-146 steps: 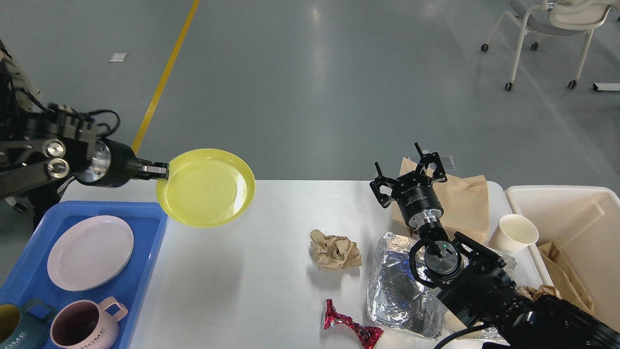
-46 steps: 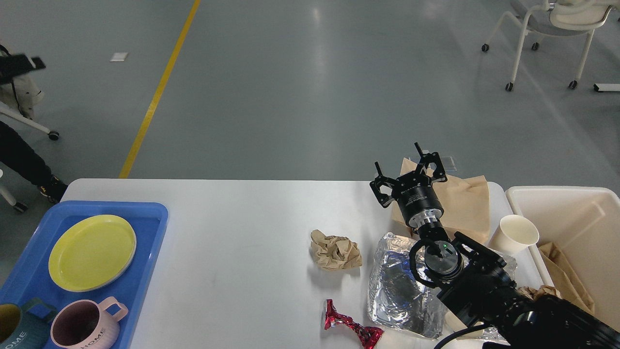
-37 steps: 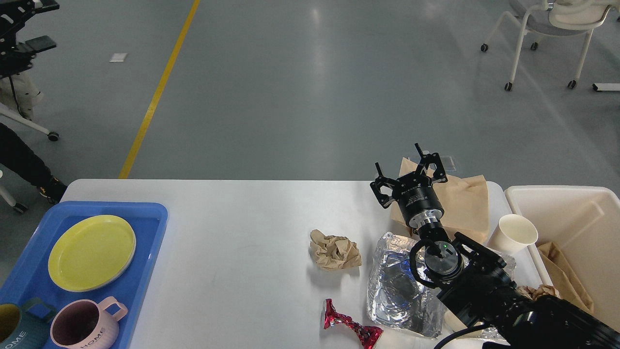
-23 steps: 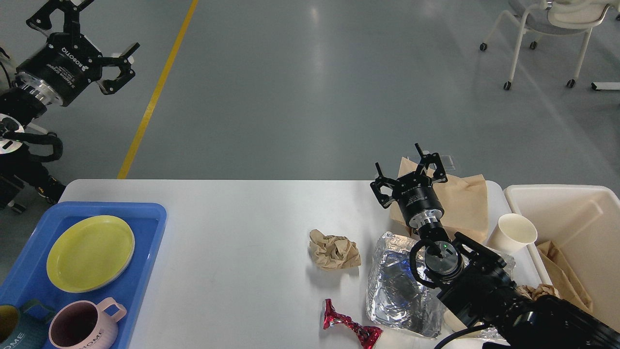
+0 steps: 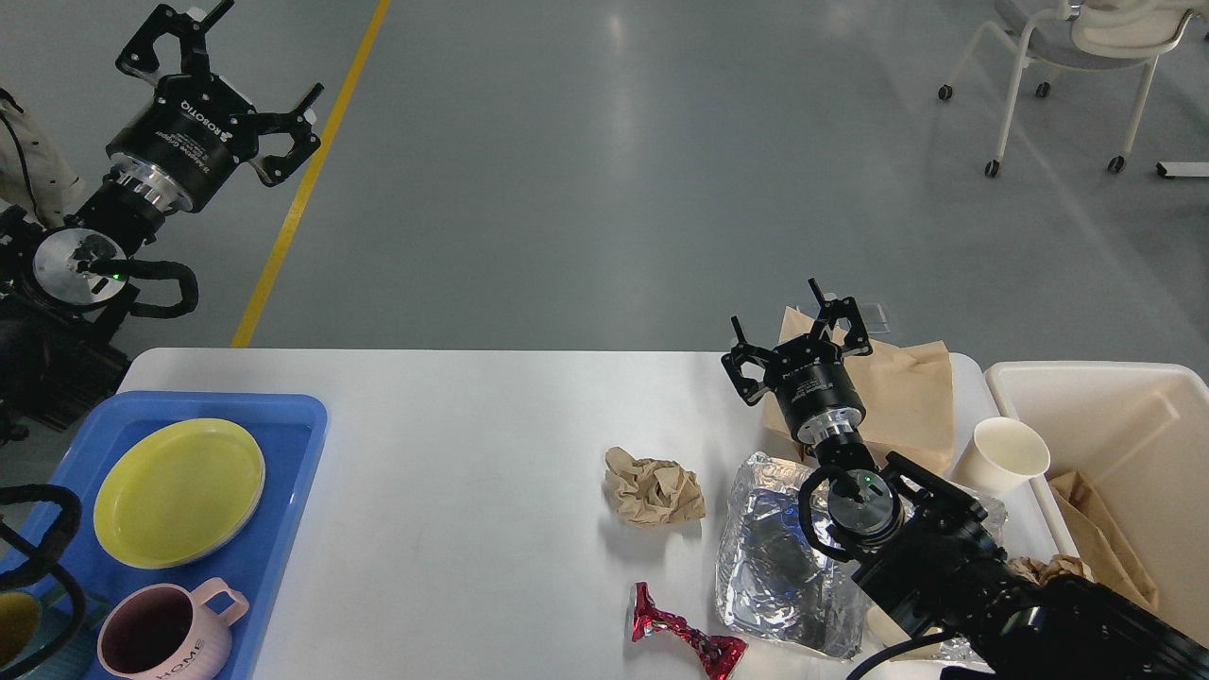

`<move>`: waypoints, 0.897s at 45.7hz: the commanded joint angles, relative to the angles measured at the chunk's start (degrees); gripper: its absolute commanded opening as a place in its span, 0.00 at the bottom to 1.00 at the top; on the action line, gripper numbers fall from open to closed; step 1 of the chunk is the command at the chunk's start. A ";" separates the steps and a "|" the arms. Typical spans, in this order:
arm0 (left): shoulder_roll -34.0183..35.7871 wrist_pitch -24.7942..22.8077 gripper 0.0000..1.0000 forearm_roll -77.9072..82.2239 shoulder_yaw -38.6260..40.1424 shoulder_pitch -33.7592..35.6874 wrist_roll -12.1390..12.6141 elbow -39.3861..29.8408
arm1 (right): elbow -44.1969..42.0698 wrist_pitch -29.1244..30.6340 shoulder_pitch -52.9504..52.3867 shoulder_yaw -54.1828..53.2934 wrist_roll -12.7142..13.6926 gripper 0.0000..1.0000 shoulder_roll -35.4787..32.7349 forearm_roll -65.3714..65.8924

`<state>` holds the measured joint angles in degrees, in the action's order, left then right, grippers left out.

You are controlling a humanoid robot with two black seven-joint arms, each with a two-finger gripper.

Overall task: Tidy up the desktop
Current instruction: 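Release the yellow plate and raise the left gripper above the tray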

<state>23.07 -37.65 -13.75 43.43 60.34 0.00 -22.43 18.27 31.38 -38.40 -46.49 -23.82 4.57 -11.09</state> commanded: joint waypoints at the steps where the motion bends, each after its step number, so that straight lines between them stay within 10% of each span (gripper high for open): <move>1: -1.36 3.02 0.98 -0.22 0.51 -1.28 0.08 0.02 | 0.01 0.09 -0.01 0.00 0.00 1.00 0.00 0.01; 41: -10.15 -0.05 1.00 0.04 10.27 -23.16 -2.02 0.37 | -0.08 0.00 -0.01 0.00 0.00 1.00 0.00 0.01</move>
<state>12.97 -37.59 -13.85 53.92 38.40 -0.96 -22.08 18.28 31.38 -38.41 -46.49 -23.82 4.57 -11.07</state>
